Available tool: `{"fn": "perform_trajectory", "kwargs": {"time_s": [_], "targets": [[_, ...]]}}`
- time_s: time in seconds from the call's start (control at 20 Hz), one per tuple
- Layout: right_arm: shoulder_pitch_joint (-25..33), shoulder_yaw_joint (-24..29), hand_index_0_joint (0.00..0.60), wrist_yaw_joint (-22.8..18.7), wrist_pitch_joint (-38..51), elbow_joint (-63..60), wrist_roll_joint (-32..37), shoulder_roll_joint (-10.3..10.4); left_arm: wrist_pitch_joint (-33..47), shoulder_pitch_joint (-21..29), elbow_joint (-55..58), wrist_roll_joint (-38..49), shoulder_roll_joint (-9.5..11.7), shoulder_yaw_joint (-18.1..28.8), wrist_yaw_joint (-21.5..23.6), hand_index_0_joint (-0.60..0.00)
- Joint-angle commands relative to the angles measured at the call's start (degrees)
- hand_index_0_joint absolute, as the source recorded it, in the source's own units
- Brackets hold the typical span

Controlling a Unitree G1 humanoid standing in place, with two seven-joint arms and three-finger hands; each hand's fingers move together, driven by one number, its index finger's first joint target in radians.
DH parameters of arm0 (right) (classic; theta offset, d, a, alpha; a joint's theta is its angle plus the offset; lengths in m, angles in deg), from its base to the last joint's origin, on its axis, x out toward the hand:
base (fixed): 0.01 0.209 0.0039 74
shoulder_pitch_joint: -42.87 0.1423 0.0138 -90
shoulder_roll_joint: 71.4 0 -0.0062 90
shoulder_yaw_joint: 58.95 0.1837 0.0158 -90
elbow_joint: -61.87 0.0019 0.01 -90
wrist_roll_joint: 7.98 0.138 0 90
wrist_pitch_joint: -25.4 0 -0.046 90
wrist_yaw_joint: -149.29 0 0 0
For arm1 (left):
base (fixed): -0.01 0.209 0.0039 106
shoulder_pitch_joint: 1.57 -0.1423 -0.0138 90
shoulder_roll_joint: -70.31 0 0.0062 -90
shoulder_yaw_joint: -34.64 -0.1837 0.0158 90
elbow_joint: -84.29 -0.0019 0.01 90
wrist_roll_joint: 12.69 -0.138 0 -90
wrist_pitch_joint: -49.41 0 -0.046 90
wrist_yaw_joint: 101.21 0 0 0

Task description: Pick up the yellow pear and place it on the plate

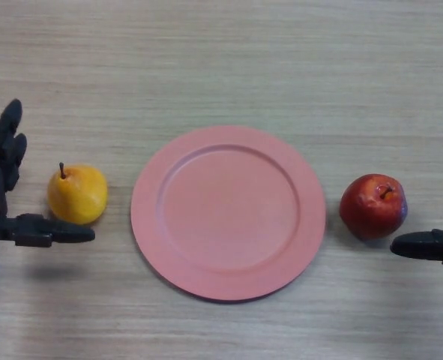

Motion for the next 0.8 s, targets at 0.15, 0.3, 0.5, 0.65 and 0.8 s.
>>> {"fn": "perform_trajectory", "kwargs": {"time_s": [0.15,0.3,0.5,0.65,0.8], "targets": [[2.1,3.9,0.000,-0.1,10.7,1.9,-1.8,-2.2,12.0,6.1,-4.9,-1.0,1.7,0.6,1.2,0.000],[1.9,3.7,0.000,-0.1,10.0,2.0,-1.1,-2.0,14.3,8.7,-10.4,-1.6,1.4,0.2,3.3,0.000],[2.2,3.6,0.000,0.0,10.2,1.7,-1.3,-2.3,16.2,10.3,-13.6,-1.2,0.9,0.0,4.7,-0.251],[1.8,3.9,0.000,0.3,10.0,2.1,-1.2,-2.3,21.6,11.7,-18.0,-7.7,1.5,-1.9,12.2,-0.600],[1.6,4.1,0.000,0.4,10.4,2.2,-1.9,-2.4,20.5,11.3,-19.4,-18.5,2.5,-4.6,19.7,-0.600]]}}
